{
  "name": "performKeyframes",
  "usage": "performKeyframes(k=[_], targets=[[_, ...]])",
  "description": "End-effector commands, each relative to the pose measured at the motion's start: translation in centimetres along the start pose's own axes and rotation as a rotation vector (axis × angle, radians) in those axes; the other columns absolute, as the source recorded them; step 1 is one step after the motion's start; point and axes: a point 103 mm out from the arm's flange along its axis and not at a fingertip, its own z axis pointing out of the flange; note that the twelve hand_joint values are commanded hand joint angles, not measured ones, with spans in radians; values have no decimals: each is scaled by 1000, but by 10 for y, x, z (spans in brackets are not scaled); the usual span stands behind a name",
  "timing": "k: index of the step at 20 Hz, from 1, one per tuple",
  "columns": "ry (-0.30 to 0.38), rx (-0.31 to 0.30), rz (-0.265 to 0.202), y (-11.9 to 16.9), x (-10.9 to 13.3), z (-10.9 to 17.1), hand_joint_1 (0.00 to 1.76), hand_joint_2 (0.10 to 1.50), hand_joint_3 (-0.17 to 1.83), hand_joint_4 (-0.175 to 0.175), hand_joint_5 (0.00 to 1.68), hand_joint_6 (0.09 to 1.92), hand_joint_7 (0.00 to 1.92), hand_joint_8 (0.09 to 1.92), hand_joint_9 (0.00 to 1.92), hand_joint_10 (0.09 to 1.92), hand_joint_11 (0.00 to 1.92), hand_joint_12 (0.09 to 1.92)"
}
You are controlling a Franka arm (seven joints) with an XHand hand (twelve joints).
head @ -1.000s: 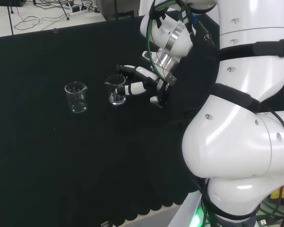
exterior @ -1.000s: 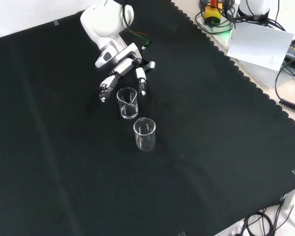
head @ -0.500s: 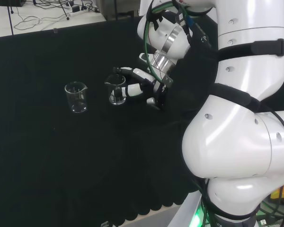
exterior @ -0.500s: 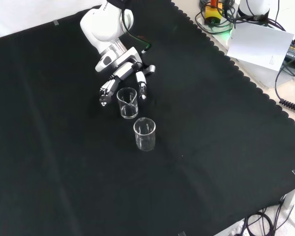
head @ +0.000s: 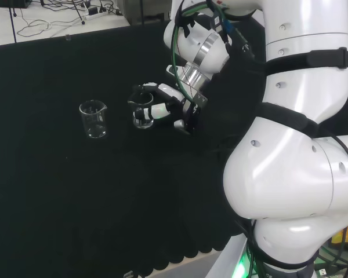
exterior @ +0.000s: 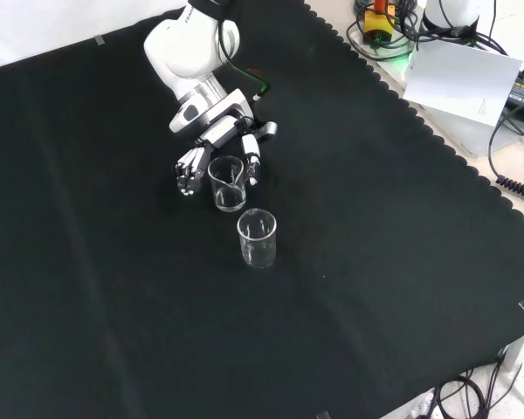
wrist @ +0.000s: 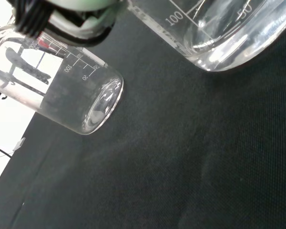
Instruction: Pick up the beaker on the right.
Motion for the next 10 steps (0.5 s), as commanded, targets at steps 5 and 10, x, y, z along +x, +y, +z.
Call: performKeyframes(k=[5,10], targets=[[31,-1,24,6,1,2,1024,594,567,-5,611,809,329,575,438,543,25,1357],[73,-4,-2,9,4,3,1031,575,608,-12,495,874,319,585,419,547,22,1357]])
